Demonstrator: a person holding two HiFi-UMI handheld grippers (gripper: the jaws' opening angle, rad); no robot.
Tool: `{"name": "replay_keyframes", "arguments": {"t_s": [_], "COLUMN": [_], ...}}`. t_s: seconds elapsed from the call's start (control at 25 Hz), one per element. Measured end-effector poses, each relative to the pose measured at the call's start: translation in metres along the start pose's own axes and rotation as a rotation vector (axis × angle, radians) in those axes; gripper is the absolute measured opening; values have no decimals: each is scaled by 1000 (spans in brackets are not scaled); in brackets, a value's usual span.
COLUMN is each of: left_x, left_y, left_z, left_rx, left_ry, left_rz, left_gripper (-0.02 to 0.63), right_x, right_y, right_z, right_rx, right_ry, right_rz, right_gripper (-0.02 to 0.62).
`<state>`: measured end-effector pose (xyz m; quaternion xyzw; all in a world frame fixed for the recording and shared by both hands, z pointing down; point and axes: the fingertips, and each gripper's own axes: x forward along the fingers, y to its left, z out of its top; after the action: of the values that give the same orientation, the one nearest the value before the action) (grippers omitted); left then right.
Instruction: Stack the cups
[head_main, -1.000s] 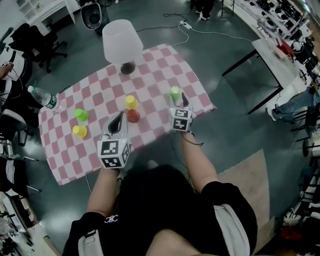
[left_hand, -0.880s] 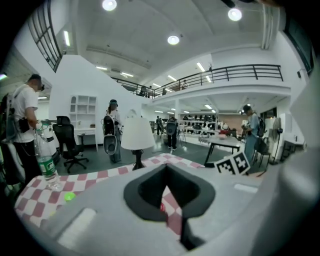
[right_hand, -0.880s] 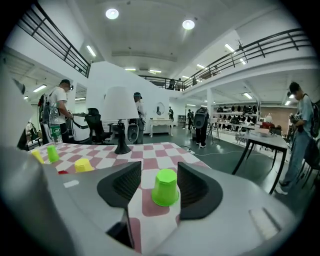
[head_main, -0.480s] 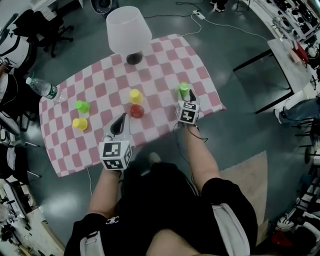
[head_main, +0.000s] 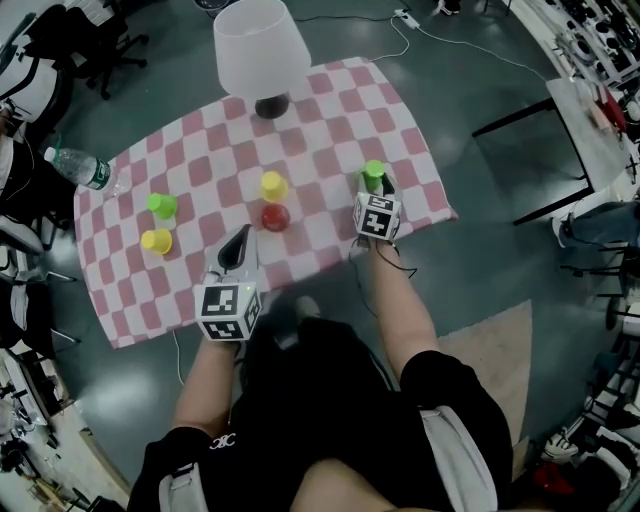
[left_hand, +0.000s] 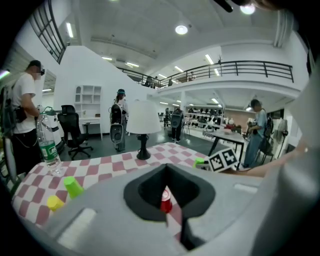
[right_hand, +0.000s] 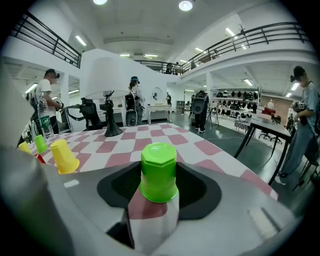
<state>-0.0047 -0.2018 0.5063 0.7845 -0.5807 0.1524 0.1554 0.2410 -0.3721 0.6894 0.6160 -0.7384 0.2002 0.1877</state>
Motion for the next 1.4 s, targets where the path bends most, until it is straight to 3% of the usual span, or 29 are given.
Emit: {"name": "replay_keyframes", "arguments": {"t_s": [0.36, 0.68, 1.04, 1.4], "left_x": [-2, -18, -40, -71], "left_y": [5, 18, 35, 58], "left_z": [13, 34, 37, 25], "left_rx": [10, -4, -30, -73], "left_ry": [-22, -102, -141, -157], "left_rz": [5, 52, 102, 187], "left_gripper": [-2, -2, -2, -2], "right_x": [-24, -63, -78, -97], "right_y": [10, 36, 81, 169], "right_z": [24, 60, 81, 80], "right_rx": [-4, -59, -135, -257], "right_ry": [-40, -98, -136, -156], "right_rz": [26, 80, 189, 375], "right_gripper": [212, 212, 212, 212]}}
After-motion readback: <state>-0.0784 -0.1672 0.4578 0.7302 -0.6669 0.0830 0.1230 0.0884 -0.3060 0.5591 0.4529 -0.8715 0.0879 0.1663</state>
